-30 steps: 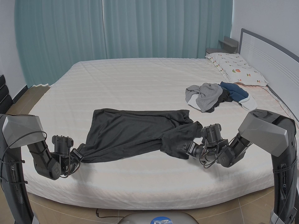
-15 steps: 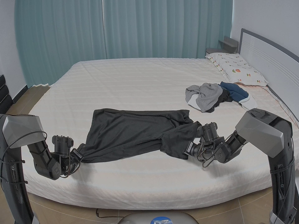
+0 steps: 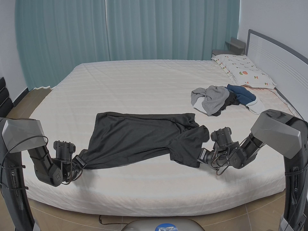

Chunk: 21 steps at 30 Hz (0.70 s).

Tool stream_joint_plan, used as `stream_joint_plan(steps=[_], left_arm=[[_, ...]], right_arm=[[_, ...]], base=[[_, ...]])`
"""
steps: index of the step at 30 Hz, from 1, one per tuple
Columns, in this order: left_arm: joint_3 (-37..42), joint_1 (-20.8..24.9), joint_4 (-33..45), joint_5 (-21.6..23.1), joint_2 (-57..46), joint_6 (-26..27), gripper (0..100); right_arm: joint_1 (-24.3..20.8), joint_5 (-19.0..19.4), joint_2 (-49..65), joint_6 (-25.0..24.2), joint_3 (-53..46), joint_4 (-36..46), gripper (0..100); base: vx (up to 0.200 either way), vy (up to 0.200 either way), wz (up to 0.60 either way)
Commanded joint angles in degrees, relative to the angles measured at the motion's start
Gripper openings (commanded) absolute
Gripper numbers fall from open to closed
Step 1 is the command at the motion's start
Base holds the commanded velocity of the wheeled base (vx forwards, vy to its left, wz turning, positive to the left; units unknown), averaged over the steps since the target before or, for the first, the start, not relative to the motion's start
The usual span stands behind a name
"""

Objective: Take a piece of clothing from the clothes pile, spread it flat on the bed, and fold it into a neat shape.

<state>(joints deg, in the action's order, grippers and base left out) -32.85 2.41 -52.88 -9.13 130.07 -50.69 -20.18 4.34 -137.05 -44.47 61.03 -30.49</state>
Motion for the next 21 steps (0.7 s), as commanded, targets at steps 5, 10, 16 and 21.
stream_joint_plan(steps=[5,10,16,21], left_arm=[[4.11,1.01,-0.12,-0.27,-1.67,4.72,0],[7.89,1.45,-0.55,-0.27,-2.90,10.08,0],[10.00,2.16,-0.47,-0.45,-3.34,12.37,0],[12.29,3.39,-0.55,-0.45,-3.34,14.92,0]], right_arm=[[2.95,0.67,10.31,2.64,-14.00,-0.80,0],[4.79,1.11,14.00,5.45,-20.07,-0.71,0],[6.38,3.39,18.83,8.96,-27.63,-0.71,0],[6.55,3.57,20.59,11.69,-33.25,-0.80,0]], base=[[0.000,0.000,0.00],[0.000,0.000,0.00],[0.000,0.000,0.00],[0.000,0.000,0.00]])
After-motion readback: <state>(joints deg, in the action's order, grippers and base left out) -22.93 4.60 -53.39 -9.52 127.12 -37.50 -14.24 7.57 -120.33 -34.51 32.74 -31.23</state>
